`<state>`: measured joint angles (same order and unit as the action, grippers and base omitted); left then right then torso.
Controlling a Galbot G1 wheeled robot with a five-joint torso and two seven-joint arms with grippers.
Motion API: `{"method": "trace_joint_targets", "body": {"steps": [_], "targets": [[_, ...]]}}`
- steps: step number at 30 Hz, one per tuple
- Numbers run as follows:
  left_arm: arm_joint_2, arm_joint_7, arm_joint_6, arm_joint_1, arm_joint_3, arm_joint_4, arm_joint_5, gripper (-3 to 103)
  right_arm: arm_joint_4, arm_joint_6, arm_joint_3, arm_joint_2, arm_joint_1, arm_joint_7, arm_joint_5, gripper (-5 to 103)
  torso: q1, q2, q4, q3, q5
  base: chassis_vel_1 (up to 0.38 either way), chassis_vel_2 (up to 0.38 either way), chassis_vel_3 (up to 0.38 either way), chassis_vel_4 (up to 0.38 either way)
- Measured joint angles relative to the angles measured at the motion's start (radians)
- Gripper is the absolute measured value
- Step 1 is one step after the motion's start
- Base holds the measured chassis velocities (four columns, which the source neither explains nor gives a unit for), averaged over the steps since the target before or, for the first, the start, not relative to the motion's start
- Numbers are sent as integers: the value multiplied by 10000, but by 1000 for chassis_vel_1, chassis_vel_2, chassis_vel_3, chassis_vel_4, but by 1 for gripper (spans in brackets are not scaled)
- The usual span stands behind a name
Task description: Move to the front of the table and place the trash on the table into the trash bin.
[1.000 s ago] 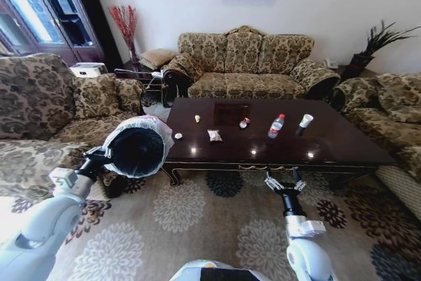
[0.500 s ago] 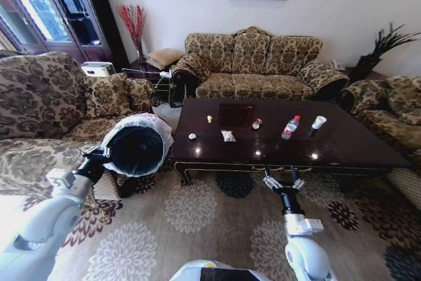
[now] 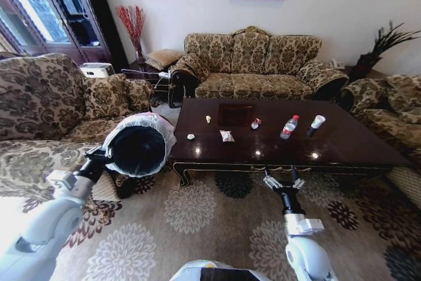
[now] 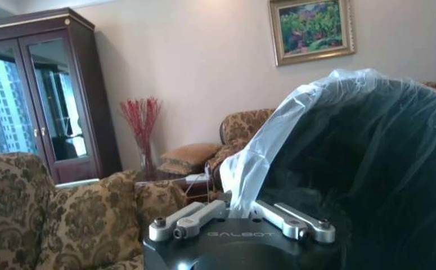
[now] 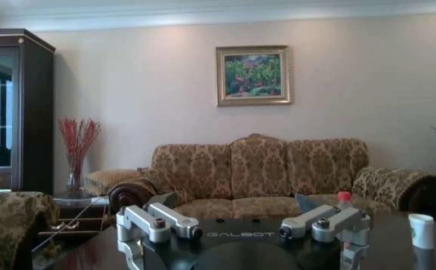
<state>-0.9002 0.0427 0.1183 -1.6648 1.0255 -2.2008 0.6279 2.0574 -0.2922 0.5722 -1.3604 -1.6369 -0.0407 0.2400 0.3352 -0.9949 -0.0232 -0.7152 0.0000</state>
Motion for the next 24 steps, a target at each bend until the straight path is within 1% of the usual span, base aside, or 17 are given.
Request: {"method": "trace_joint_targets", "body": {"steps": [6,12,14,15,18,19,24], "targets": [[31,-11,-27,-3,18,-41,14,0,37,-51,32,-14,-66,14,4,100,0,-1,-1,0,2,-118,118,122,-118],[49,-24,-35,-8,-14,-66,14,0,56,-92,24,-103,-148,17,-16,100,0,0,0,0,-2,-225,242,208,-225],[76,-23,-35,-5,-30,-70,15,0,56,-110,20,-116,-172,22,-32,100,4,0,-4,-2,4,-253,292,294,-299],[90,-23,-35,-4,-36,-74,17,0,56,-111,20,-116,-177,22,-34,100,4,0,-2,-2,5,-271,296,299,-299],[113,-29,-35,0,-46,-104,27,0,49,-121,13,-94,-169,30,-34,100,4,0,3,-1,-3,-308,308,303,-321],[122,-29,-36,1,-47,-116,31,0,43,-130,6,-81,-153,37,-32,100,3,0,0,-1,-1,-339,333,339,-306],[129,-30,-36,4,-51,-122,36,0,34,-136,2,-69,-136,47,-29,100,5,1,0,-2,-1,-356,330,354,-349]]}}
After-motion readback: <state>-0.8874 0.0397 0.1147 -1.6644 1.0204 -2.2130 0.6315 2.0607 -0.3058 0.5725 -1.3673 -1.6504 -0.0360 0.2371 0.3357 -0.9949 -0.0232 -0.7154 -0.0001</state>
